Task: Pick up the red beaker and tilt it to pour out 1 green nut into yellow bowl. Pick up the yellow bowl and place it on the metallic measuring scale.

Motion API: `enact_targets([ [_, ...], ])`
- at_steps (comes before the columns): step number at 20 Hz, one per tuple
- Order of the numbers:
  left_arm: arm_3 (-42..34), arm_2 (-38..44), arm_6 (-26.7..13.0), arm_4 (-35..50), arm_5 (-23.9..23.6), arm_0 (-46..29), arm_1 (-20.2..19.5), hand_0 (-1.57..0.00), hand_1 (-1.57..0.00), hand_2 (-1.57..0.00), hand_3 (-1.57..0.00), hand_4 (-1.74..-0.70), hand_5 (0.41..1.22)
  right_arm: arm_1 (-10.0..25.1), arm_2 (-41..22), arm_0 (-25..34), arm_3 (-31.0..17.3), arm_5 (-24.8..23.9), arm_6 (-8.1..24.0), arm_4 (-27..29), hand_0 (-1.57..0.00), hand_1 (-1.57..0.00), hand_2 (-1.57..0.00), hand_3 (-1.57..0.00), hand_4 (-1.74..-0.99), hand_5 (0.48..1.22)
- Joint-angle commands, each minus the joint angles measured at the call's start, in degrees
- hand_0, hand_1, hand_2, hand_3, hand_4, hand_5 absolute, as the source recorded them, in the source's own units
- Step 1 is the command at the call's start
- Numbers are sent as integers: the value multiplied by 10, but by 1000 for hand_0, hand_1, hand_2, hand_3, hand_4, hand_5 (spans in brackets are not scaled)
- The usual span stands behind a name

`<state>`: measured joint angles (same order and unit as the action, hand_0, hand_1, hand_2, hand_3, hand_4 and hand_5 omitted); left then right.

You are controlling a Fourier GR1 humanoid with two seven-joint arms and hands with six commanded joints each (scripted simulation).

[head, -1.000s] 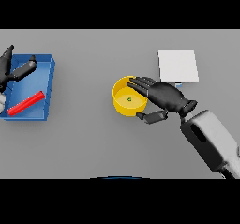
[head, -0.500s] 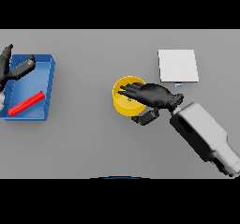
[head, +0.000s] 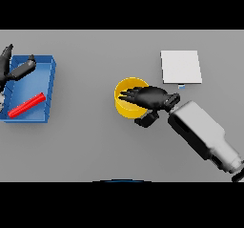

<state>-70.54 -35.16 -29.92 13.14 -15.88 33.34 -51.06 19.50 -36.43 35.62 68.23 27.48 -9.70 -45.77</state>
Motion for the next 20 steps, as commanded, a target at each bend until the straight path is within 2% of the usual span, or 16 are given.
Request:
enact_targets([
  [1,2,-1,-7,-2,-3,4,3,1,1,1,1,-793,729,-2,-2,3,-8,-3,-1,-3,1,1,-4,-11,-1308,729],
  [3,-2,-1,-3,-3,-3,3,0,1,1,1,1,-792,725,-6,-6,6,-2,7,14,-6,-16,-40,-68,-94,-1339,784],
  [4,-6,0,3,-1,-5,-4,-3,1,1,1,1,-792,723,-4,-8,8,-4,6,18,-11,-93,-107,-133,-160,-1362,820],
  [5,-4,3,2,1,-2,0,-4,1,1,1,1,-793,722,-5,-14,5,0,5,16,-15,-258,-236,-233,-249,-1387,900],
  [6,-2,4,6,2,-2,-2,-4,1,1,1,1,-793,723,-4,-15,5,-2,8,8,-14,-508,-437,-388,-359,-1425,964],
  [8,-7,5,5,2,-5,-4,-6,1,1,1,1,-796,726,-1,-16,6,0,26,7,-8,-891,-846,-814,-594,-1534,1057],
  [9,-12,8,2,5,-6,-3,-10,1,1,1,1,-800,727,2,-17,10,1,42,5,-3,-1027,-991,-965,-691,-1571,1090],
  [10,-8,8,6,3,-3,-5,-13,1,1,1,1,-799,728,6,-18,8,2,46,-2,0,-1136,-1107,-1086,-867,-1604,1116],
  [11,-11,7,1,5,-3,-6,-12,1,1,1,1,-799,727,7,-18,9,2,49,-2,2,-1223,-1200,-1183,-932,-1628,1137],
  [12,-18,5,0,5,-6,-7,-11,1,1,1,1,-799,727,9,-15,11,2,53,-5,5,-1292,-1274,-1261,-1019,-1649,1154],
  [14,-31,7,2,8,-11,-18,-17,1,1,1,1,-802,725,8,-12,12,2,54,0,8,-1393,-1381,-1314,-1142,-1682,1178],
  [18,-22,9,1,6,-10,-13,-18,1,1,1,1,-805,725,18,-10,4,26,56,12,13,-1498,-1493,-1453,-1181,-1717,1203],
  [20,-21,2,-4,3,-9,-10,-11,1,1,1,1,-802,724,25,-2,9,44,67,22,22,-1524,-1521,-1470,-1192,-1726,1210],
])
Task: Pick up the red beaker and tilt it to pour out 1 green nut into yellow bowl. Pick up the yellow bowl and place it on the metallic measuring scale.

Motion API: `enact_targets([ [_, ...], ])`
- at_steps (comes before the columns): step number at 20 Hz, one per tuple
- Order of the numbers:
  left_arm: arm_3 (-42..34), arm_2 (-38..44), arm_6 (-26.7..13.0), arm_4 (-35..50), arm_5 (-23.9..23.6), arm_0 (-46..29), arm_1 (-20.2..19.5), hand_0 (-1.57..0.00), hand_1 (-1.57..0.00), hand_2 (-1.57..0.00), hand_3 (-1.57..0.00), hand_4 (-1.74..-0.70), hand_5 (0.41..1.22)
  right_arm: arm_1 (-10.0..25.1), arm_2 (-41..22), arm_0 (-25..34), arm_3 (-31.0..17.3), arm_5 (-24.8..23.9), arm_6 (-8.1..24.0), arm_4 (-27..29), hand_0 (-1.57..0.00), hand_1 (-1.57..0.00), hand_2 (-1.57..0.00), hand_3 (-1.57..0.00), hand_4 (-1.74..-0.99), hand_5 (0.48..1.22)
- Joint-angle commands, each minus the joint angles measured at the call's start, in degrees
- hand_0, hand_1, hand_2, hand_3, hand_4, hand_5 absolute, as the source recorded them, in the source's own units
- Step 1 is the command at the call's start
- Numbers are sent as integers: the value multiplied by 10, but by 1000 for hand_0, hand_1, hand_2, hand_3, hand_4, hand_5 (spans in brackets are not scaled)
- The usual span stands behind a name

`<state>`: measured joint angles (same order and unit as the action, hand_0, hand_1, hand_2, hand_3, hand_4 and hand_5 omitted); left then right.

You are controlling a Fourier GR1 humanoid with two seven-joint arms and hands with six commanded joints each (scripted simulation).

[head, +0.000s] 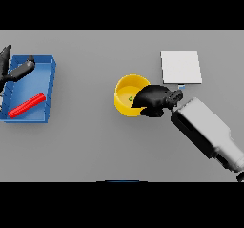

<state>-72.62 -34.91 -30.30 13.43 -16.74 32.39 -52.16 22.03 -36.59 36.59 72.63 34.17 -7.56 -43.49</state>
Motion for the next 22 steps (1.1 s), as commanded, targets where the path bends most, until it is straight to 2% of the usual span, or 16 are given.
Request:
enact_targets([
  [1,-6,0,-2,1,-4,-3,0,1,1,1,1,-801,724,3,2,-1,7,3,0,4,-1534,-1531,-1490,-1192,-1729,1212],
  [3,-10,1,4,0,-2,-4,-6,1,1,1,1,-799,723,15,15,5,38,28,15,19,-1547,-1545,-1490,-1329,-1732,1215],
  [4,-10,-1,-6,-2,-3,0,-4,1,1,1,1,-798,721,28,20,7,54,33,13,22,-1552,-1551,-1506,-1377,-1731,1216],
  [7,-15,2,-6,2,-2,-4,-11,1,1,1,1,-799,720,45,42,18,93,58,47,37,-1561,-1561,-1538,-1335,-1726,1219],
  [8,-6,1,-4,0,-1,-1,-7,1,1,1,1,-800,722,53,51,25,96,61,48,38,-1563,-1563,-1544,-1308,-1724,1219],
  [10,-19,5,0,5,-6,-8,-11,1,1,1,1,-806,723,54,62,31,95,65,74,42,-1566,-1566,-1554,-1262,-1721,1219],
  [13,-7,3,1,2,6,0,-12,1,1,1,1,-799,723,58,65,40,93,64,66,44,-1568,-1568,-1562,-1243,-1719,1220],
  [14,-13,0,2,-1,1,-2,-10,1,1,1,1,-800,723,65,67,49,88,56,52,42,-1569,-1569,-1564,-1238,-1719,1220],
  [16,-23,6,1,3,-4,-6,-17,1,1,1,1,-809,735,79,75,67,68,42,46,33,-1570,-1570,-1567,-1318,-1720,1220],
  [17,-27,6,-4,5,-3,-5,-18,1,1,1,1,-811,741,75,80,81,50,37,56,29,-1570,-1570,-1567,-1325,-1720,1221],
  [22,-48,-1,-31,-2,-14,-12,-26,1,1,1,1,-806,739,98,105,103,-36,-12,32,20,-1571,-1571,-1570,-1226,-1720,1221],
])
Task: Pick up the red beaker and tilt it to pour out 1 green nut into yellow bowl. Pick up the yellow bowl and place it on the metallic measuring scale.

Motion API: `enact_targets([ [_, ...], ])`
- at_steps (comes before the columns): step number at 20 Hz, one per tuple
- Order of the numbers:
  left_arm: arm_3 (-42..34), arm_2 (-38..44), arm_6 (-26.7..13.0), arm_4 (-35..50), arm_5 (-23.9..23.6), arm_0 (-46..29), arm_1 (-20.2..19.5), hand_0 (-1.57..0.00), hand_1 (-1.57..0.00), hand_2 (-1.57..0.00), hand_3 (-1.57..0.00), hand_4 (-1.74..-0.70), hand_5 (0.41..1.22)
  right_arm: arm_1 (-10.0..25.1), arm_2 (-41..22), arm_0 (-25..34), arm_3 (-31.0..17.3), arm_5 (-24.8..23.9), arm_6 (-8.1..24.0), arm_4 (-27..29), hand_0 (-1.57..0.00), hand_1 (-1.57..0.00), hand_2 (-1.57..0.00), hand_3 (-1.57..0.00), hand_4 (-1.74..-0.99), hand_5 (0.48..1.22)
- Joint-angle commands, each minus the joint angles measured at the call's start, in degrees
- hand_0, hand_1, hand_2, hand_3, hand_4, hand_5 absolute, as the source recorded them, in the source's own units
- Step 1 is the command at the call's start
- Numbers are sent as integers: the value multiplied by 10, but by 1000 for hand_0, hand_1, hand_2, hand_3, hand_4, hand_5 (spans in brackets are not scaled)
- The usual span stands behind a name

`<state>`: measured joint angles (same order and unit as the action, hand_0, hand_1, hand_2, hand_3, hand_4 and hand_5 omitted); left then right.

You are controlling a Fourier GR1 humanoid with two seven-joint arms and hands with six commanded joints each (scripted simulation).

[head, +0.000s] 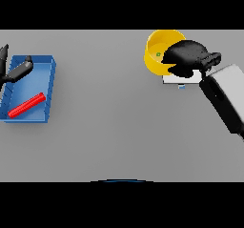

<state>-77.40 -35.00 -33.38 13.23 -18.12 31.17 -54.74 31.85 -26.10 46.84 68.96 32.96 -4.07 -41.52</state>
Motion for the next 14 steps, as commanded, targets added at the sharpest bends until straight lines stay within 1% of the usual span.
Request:
enact_targets([
  [1,-5,2,-2,2,1,1,-3,1,1,1,1,-811,743,1,5,4,-18,-3,-3,1,-1571,-1571,-1570,-1220,-1720,1221],
  [3,-7,3,-11,5,2,-4,-8,1,1,1,1,-824,759,10,16,4,-53,-19,-9,2,-1571,-1571,-1570,-1205,-1720,1221],
  [4,-7,5,-10,7,3,-4,-8,1,1,1,1,-828,765,8,18,12,-73,-23,-3,3,-1571,-1571,-1571,-1193,-1720,1221],
  [6,-12,3,-16,5,-1,-4,-8,1,1,1,1,-832,773,14,19,12,-104,-39,-31,5,-1571,-1571,-1571,-1172,-1720,1221],
  [7,-15,2,-15,6,-1,-9,-11,1,1,1,1,-829,774,10,18,17,-121,-50,-23,3,-1571,-1571,-1571,-1168,-1720,1221],
  [8,-10,3,-16,9,-1,-4,-11,1,1,1,1,-823,772,12,19,14,-135,-55,-31,5,-1571,-1571,-1571,-1182,-1721,1221],
  [9,-3,1,-16,7,-1,3,-7,1,1,1,1,-823,765,5,19,24,-162,-68,-28,-1,-1571,-1571,-1571,-1211,-1722,1221],
  [10,-6,3,-15,10,2,-2,-13,1,1,1,1,-819,763,2,19,30,-194,-83,-34,-5,-1571,-1571,-1571,-1227,-1722,1221],
  [11,0,0,-16,9,2,5,-9,1,1,1,1,-818,759,0,17,28,-212,-94,-32,-9,-1571,-1571,-1571,-1254,-1722,1221],
  [12,2,-1,-16,10,1,6,-10,1,1,1,1,-818,756,-1,16,28,-219,-97,-29,-9,-1571,-1571,-1571,-1308,-1723,1221],
  [14,1,-8,-16,11,-5,2,-7,1,1,1,1,-811,753,-11,14,39,-259,-120,-46,-13,-1571,-1567,-1571,-1390,-1724,1221],
])
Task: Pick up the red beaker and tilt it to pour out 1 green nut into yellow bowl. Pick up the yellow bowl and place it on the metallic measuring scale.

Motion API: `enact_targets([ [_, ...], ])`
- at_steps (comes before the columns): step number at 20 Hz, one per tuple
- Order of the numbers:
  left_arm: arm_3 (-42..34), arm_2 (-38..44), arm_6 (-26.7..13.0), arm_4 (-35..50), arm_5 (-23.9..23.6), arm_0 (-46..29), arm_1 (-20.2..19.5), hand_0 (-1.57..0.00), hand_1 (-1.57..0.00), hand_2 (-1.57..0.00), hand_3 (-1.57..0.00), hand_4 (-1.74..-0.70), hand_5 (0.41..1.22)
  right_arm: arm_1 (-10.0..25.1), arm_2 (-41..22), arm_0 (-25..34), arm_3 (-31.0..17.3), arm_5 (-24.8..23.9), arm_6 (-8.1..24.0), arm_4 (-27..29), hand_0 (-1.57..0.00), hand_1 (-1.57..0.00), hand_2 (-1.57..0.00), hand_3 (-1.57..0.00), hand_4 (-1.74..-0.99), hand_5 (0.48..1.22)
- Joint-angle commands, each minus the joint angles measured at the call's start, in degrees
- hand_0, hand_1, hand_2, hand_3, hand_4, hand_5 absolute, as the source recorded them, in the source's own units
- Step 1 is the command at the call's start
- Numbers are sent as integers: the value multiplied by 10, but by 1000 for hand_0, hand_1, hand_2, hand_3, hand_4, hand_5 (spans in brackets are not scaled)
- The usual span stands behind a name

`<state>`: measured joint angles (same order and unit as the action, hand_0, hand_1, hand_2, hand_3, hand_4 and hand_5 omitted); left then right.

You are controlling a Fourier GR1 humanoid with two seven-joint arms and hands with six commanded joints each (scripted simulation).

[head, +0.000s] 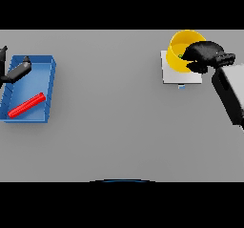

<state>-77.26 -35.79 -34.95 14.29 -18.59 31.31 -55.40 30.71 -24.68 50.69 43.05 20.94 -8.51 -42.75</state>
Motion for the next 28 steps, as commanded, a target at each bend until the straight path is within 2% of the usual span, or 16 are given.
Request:
enact_targets([
  [1,7,-2,0,0,-1,8,-2,1,1,1,1,-807,749,-7,-1,5,-20,-12,-4,-3,-1571,-1568,-1571,-1410,-1724,1221],
  [3,9,-4,1,-1,1,7,0,1,1,1,1,-796,737,-11,-4,11,-45,-23,-16,-5,-1571,-1547,-1571,-1460,-1726,1221],
  [6,9,-2,2,-1,3,16,1,1,1,1,1,-800,725,-23,-6,19,-79,-36,-4,-6,-1571,-1491,-1566,-1497,-1727,1221],
  [9,6,-4,0,5,2,13,-1,1,1,1,1,-806,734,-28,-10,25,-104,-47,-27,-3,-1548,-1420,-1568,-1481,-1721,1221],
  [11,10,-5,2,3,3,14,0,1,1,1,1,-811,740,-30,-8,31,-114,-39,-28,5,-1536,-1411,-1569,-1165,-1728,1221],
  [12,11,-6,0,3,4,15,2,1,1,1,1,-813,745,-36,-6,34,-122,-36,-19,8,-1543,-1443,-1496,-1022,-1659,1221],
  [13,15,-9,0,7,6,23,4,1,1,1,1,-812,745,-40,-3,38,-132,-32,-14,10,-1525,-1350,-1348,-907,-1596,1134],
  [14,14,-10,0,7,4,20,2,1,1,1,1,-812,744,-42,-2,39,-132,-29,-7,13,-1219,-1083,-1132,-824,-1548,1053],
  [16,19,-14,0,7,4,21,6,1,1,1,1,-812,745,-39,-1,39,-139,-27,-22,13,-780,-692,-810,-711,-1470,928],
  [19,27,-16,0,2,7,28,9,1,1,1,1,-806,738,-45,-3,46,-159,-27,-30,10,-399,-354,-518,-604,-1410,821],
  [23,34,-13,4,5,7,30,14,1,1,1,1,-812,736,-47,-12,56,-177,-22,-57,0,-163,-144,-288,-475,-1356,755],
  [28,29,-12,9,9,0,24,11,1,1,1,1,-821,734,-53,-19,67,-202,-24,-63,-11,-53,-47,-115,-348,-1308,733],
])
